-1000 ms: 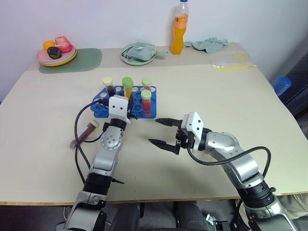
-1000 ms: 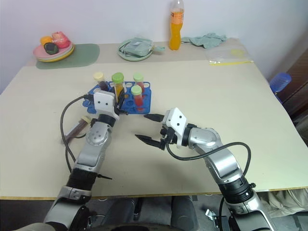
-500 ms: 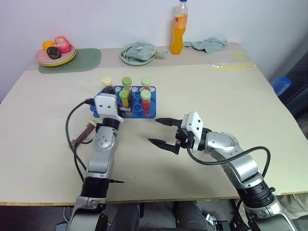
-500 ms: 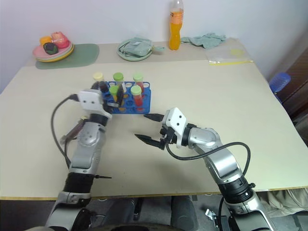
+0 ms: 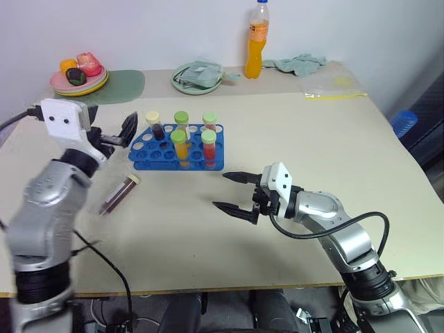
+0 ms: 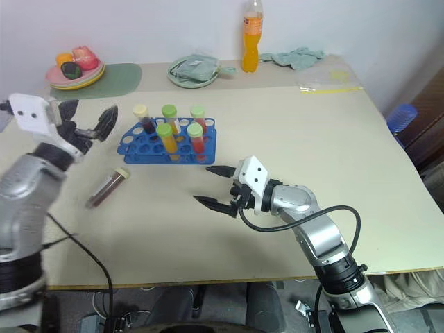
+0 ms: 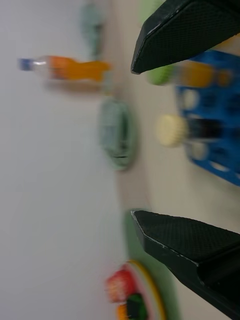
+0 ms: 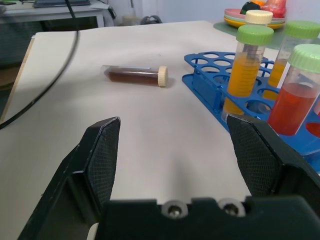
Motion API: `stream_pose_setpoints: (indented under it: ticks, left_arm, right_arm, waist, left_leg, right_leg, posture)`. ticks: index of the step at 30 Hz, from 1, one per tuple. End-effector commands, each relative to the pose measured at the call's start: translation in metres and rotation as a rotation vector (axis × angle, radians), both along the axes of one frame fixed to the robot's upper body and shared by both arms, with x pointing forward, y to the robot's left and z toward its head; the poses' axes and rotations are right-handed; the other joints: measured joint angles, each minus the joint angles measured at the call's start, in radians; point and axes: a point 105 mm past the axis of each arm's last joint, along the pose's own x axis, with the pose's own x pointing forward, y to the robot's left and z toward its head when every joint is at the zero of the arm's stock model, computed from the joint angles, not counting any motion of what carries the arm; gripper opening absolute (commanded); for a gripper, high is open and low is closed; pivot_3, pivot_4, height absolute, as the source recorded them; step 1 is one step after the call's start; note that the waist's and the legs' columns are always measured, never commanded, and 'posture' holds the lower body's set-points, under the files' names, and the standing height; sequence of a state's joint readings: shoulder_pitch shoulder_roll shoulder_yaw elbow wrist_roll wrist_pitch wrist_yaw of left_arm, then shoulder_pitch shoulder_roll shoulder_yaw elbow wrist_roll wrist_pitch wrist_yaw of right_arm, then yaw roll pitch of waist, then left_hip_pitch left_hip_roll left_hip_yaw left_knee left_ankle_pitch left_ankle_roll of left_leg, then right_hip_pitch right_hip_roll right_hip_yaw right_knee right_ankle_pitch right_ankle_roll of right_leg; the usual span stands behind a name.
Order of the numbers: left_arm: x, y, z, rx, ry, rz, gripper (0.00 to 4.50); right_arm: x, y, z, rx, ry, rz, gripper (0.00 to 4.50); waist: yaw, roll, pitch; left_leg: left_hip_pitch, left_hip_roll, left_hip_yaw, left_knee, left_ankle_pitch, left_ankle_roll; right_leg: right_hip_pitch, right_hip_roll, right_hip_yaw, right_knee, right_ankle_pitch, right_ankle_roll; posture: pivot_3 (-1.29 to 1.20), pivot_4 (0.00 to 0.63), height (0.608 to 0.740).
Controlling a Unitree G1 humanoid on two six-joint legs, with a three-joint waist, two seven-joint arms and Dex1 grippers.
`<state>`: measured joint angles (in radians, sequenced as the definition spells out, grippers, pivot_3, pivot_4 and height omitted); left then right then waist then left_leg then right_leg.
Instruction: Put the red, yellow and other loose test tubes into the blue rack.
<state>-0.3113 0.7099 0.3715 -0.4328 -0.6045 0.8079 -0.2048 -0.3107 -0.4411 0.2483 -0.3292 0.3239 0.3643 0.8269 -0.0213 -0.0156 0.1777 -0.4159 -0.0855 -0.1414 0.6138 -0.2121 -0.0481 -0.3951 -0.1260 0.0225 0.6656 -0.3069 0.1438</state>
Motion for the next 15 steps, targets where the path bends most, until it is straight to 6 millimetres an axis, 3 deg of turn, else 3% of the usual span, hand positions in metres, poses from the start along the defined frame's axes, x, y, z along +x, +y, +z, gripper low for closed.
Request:
stream_pose_setpoints:
  ticks: [1, 6, 11, 15]
  left_arm:
    - [-0.01, 0.019, -0.016, 0.133, 0.297, 0.023, 4.48]
    - [-0.025, 0.027, -0.042, 0.144, 0.719, -0.034, 4.48]
    - [-0.019, 0.032, -0.062, 0.29, 0.904, -0.034, 4.48]
    - [-0.011, 0.038, -0.075, 0.339, 0.952, -0.046, 4.48]
  right_arm:
    - [-0.003, 0.005, 0.01, 0.029, -0.029, 0.039, 3.75]
    - [-0.003, 0.01, 0.009, 0.034, -0.023, 0.064, 3.75]
    - [-0.004, 0.014, 0.009, 0.037, -0.025, 0.074, 3.75]
    - [-0.005, 0.015, 0.009, 0.041, -0.028, 0.058, 3.75]
  waist:
    - [-0.001, 0.0, 0.0]
    - [0.005, 0.0, 0.001]
    - [0.0, 0.0, 0.001]
    - [-0.002, -0.001, 0.001]
  left_leg:
    - [0.0, 0.0, 0.0, 0.0, 0.0, 0.0]
    - [0.001, 0.002, 0.0, 0.0, 0.0, 0.0]
    - [0.001, 0.003, 0.001, -0.001, 0.0, 0.0]
    - [0.001, 0.005, 0.002, -0.002, 0.0, 0.0]
  right_leg:
    - [0.0, 0.0, 0.0, 0.0, 0.0, 0.0]
    - [0.001, 0.001, 0.0, -0.001, 0.0, 0.0]
    - [0.001, 0.002, 0.0, -0.001, 0.0, 0.0]
    - [-0.001, 0.004, 0.001, -0.001, 0.001, -0.002]
  posture:
    - [0.0, 0.15, 0.74]
    - [0.0, 0.15, 0.74]
    - [0.0, 0.15, 0.74]
    - [0.0, 0.15, 0.74]
